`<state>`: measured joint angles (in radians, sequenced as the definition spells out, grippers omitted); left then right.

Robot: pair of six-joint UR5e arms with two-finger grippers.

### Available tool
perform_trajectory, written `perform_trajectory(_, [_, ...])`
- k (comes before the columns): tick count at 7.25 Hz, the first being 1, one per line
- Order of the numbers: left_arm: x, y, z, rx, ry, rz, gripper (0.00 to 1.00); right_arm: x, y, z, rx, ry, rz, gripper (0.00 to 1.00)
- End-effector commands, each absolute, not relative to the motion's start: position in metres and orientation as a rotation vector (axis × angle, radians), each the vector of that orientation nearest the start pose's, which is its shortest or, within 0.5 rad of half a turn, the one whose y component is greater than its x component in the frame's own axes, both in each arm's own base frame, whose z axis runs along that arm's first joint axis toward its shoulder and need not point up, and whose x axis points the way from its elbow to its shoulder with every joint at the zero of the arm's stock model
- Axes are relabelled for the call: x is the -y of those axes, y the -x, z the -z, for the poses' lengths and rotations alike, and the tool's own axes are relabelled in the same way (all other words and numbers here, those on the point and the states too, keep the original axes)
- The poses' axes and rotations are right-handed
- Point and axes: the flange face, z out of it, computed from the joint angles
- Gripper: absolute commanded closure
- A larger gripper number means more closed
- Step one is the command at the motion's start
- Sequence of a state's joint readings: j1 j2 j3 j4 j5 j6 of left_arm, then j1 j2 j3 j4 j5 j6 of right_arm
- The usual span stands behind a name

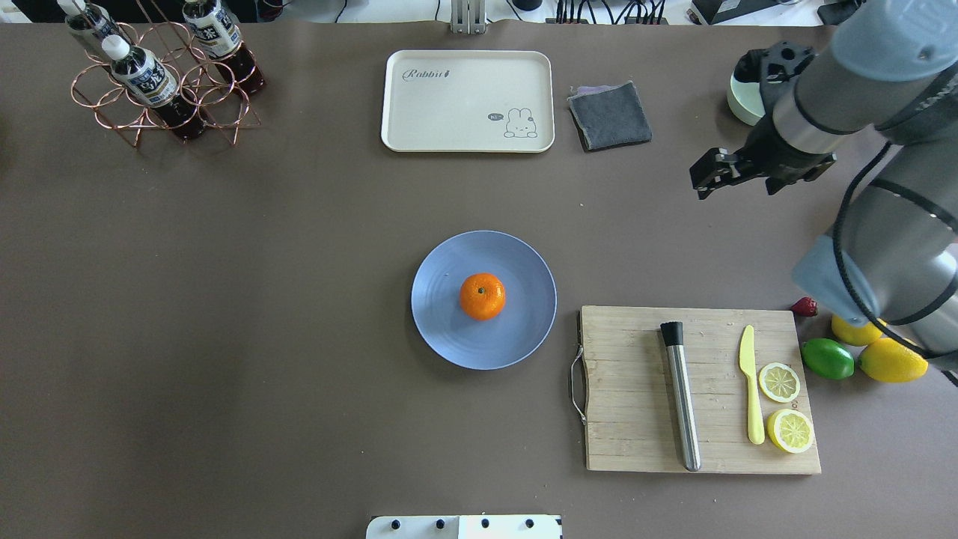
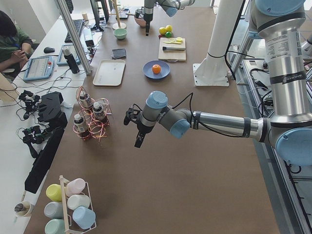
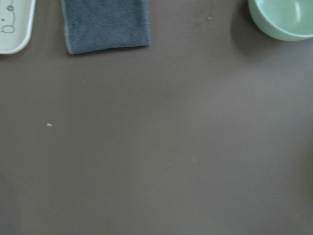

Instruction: Pick orange to plate

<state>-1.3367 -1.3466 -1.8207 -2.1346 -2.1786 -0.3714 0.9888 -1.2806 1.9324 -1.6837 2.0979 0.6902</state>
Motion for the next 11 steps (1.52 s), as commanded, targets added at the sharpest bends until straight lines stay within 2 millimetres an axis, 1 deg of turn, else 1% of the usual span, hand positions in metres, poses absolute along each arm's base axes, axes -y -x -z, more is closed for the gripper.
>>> perform_trajectory(1, [0.429, 0.005, -0.602, -0.750, -0.355, -0.078, 0.02, 0.514, 0.101, -0.454, 0.694, -0.100, 0.081, 0.00])
perform_trajectory(2, [0.437, 0.019, -0.602, -0.726, -0.345, -0.102, 0.02, 0.503, 0.047, -0.494, 0.700, -0.095, 0.102, 0.00])
perform_trajectory(3, [0.442, 0.035, -0.603, -0.702, -0.338, -0.126, 0.02, 0.493, 0.002, -0.535, 0.725, -0.083, 0.118, 0.00])
perform_trajectory(4, [0.445, 0.042, -0.602, -0.699, -0.329, -0.112, 0.02, 0.479, -0.036, -0.574, 0.728, -0.069, 0.117, 0.00])
perform_trajectory(5, [0.445, 0.043, -0.602, -0.699, -0.328, -0.110, 0.02, 0.468, -0.059, -0.598, 0.740, -0.068, 0.123, 0.00])
perform_trajectory(6, [0.442, 0.043, -0.607, -0.698, -0.318, -0.106, 0.02, 0.464, -0.072, -0.602, 0.744, -0.072, 0.101, 0.00])
perform_trajectory(7, [0.441, 0.043, -0.607, -0.700, -0.321, -0.108, 0.02, 0.454, -0.074, -0.611, 0.758, -0.054, 0.081, 0.00])
perform_trajectory(8, [0.444, 0.043, -0.605, -0.699, -0.325, -0.107, 0.02, 0.451, -0.073, -0.615, 0.774, -0.043, 0.073, 0.00])
perform_trajectory(10, [0.442, 0.044, -0.608, -0.698, -0.319, -0.103, 0.02, 0.452, -0.073, -0.614, 0.774, -0.043, 0.070, 0.00])
perform_trajectory(11, [0.443, 0.054, -0.609, -0.694, -0.323, -0.082, 0.02, 0.455, -0.073, -0.611, 0.775, -0.048, 0.069, 0.00])
